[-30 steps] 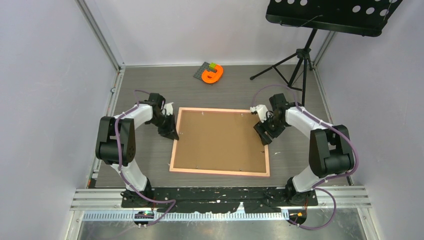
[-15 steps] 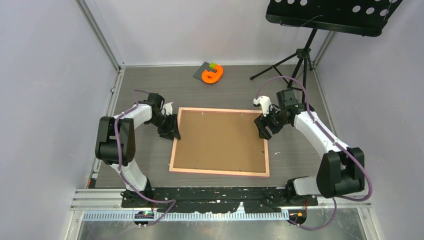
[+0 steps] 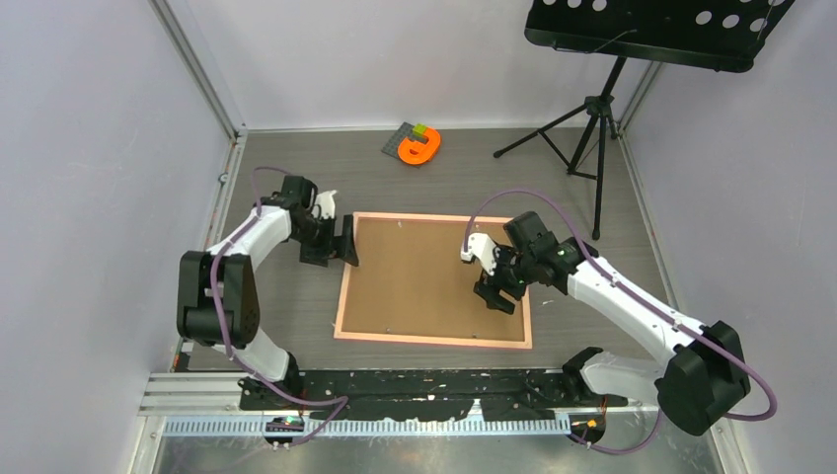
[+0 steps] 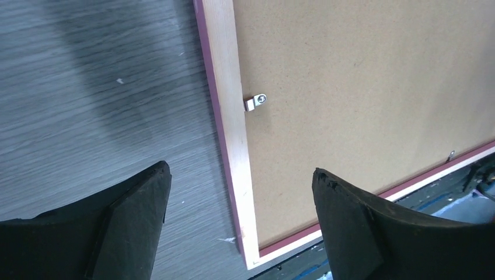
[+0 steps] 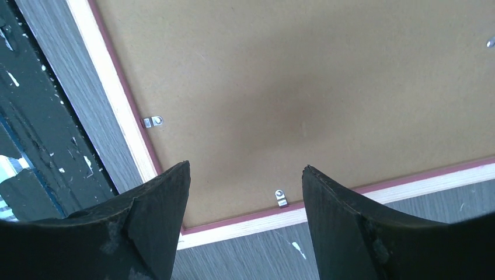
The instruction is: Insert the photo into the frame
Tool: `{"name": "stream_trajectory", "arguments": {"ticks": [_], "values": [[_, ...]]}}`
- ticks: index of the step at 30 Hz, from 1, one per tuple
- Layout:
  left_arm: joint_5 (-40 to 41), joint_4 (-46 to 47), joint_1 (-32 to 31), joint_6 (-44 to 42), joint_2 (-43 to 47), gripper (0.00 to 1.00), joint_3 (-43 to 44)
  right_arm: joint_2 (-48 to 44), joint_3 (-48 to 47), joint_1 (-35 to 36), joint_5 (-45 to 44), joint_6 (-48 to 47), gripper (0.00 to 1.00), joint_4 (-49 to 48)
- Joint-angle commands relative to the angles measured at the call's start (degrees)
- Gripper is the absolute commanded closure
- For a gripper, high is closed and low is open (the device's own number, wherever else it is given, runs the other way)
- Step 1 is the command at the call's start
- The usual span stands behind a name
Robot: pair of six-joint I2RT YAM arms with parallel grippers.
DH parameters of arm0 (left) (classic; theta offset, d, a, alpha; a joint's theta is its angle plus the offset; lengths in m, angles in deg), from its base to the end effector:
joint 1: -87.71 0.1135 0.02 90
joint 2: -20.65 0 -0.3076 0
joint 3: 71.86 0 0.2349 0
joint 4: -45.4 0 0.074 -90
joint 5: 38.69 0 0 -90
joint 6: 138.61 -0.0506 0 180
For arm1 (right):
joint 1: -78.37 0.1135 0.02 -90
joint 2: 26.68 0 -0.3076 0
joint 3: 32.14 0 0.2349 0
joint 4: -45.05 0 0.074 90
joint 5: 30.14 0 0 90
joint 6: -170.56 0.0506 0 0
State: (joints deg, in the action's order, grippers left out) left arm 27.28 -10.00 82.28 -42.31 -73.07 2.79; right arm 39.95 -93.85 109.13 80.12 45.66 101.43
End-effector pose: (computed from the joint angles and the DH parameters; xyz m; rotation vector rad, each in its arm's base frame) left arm 0.2909 -0.0483 0.2279 0.0610 2.8482 -0.6426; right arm 0.1546 0.1124 0.2692 -1.5075 2.1176 0.4396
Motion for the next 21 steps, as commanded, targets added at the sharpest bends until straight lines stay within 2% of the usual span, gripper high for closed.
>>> {"name": "stream_trajectory", "arguments": {"ticks": [1,4,7,14,21], "values": [[2.86,-0.4,0.42,-4.21,5.98,0.1,2.44,-2.48,-0.03,3.55,-1.04,-0.15,0.23,-3.34],[4.18,0.03,0.42,-6.01,8.59,0.08,2.43,-3.33,0.44,6.0,-1.45,0.33,0.23,-4.07],[5.5,0.32,0.41,-9.0,10.79,0.01,2.21,-4.39,0.94,9.33,-2.51,1.11,0.22,-5.11],[8.18,1.99,0.42,-13.38,16.09,0.0,0.38,-4.73,2.12,16.66,-3.66,1.36,0.17,-6.15],[11.69,2.98,0.42,-15.97,18.64,0.0,-0.62,-2.33,4.5,24.13,-4.29,1.03,0.2,-8.72]]}}
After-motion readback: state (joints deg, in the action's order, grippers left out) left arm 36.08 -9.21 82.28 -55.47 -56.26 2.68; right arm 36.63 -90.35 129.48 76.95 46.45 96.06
